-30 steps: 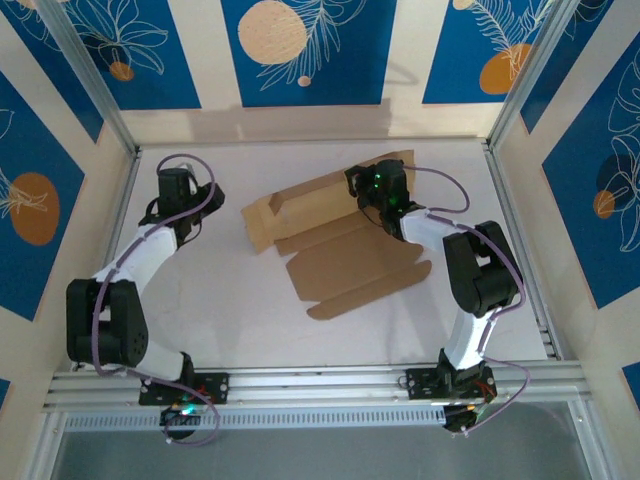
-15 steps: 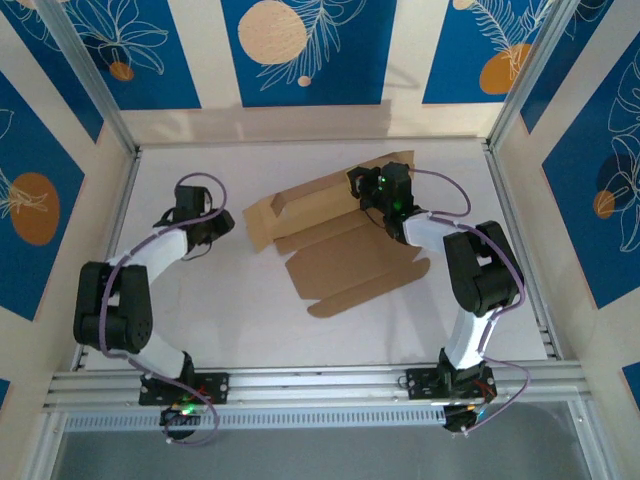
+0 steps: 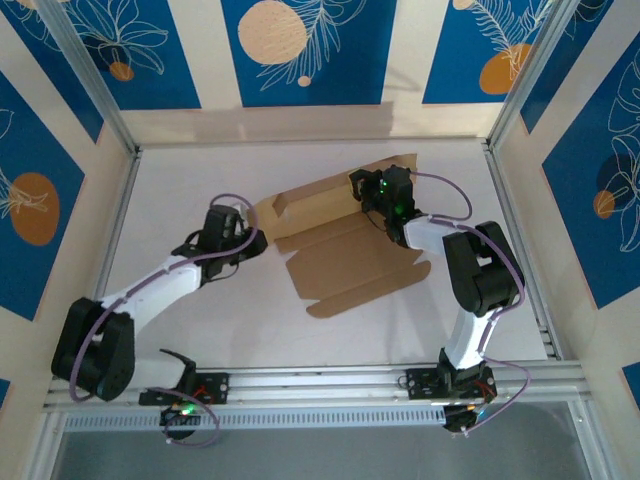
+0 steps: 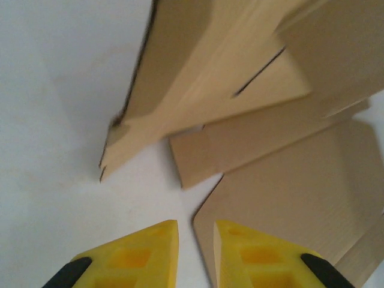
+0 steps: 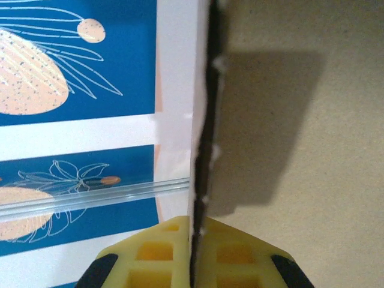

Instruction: Fold the paper box

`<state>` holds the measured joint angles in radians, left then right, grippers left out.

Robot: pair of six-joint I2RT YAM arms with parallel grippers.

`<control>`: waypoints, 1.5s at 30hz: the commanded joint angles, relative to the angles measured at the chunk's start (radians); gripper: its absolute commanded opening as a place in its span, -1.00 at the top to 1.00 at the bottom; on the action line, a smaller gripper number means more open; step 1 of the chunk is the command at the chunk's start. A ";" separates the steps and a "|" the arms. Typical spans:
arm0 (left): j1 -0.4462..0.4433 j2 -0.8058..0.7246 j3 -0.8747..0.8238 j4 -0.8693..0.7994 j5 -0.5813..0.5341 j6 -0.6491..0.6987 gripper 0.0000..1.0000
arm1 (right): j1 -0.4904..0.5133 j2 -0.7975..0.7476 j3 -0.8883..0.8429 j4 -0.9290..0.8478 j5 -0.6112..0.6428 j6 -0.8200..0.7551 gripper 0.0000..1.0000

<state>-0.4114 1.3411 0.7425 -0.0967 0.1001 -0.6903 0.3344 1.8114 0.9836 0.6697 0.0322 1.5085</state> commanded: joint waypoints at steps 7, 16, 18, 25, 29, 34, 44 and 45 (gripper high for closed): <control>-0.045 0.072 0.074 0.005 -0.034 0.063 0.53 | -0.051 -0.047 -0.088 0.029 -0.136 -0.226 1.00; -0.116 0.110 0.102 0.020 -0.103 0.073 0.51 | -0.082 -0.063 -0.131 0.041 -0.135 -0.205 1.00; -0.145 0.110 0.104 -0.001 -0.132 0.076 0.51 | -0.084 -0.069 -0.134 0.018 -0.119 -0.181 1.00; -0.191 0.133 0.031 0.070 -0.138 -0.024 0.56 | -0.076 -0.099 -0.162 0.014 -0.051 -0.150 1.00; -0.236 0.175 0.038 0.087 -0.143 -0.040 0.61 | -0.072 -0.118 -0.171 -0.012 -0.013 -0.137 1.00; -0.226 0.211 0.089 0.076 -0.243 0.022 0.63 | -0.064 -0.128 -0.174 -0.014 -0.010 -0.122 1.00; -0.060 0.406 0.345 0.066 -0.225 0.153 0.65 | 0.004 -0.108 -0.186 0.190 0.051 -0.042 1.00; -0.041 0.419 0.371 0.063 -0.218 0.159 0.65 | 0.012 -0.106 -0.177 0.206 0.058 -0.047 1.00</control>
<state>-0.5003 1.7279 1.0332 -0.0273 -0.1253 -0.5900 0.3161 1.6993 0.8040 0.7887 0.0792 1.4715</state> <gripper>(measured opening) 0.175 0.078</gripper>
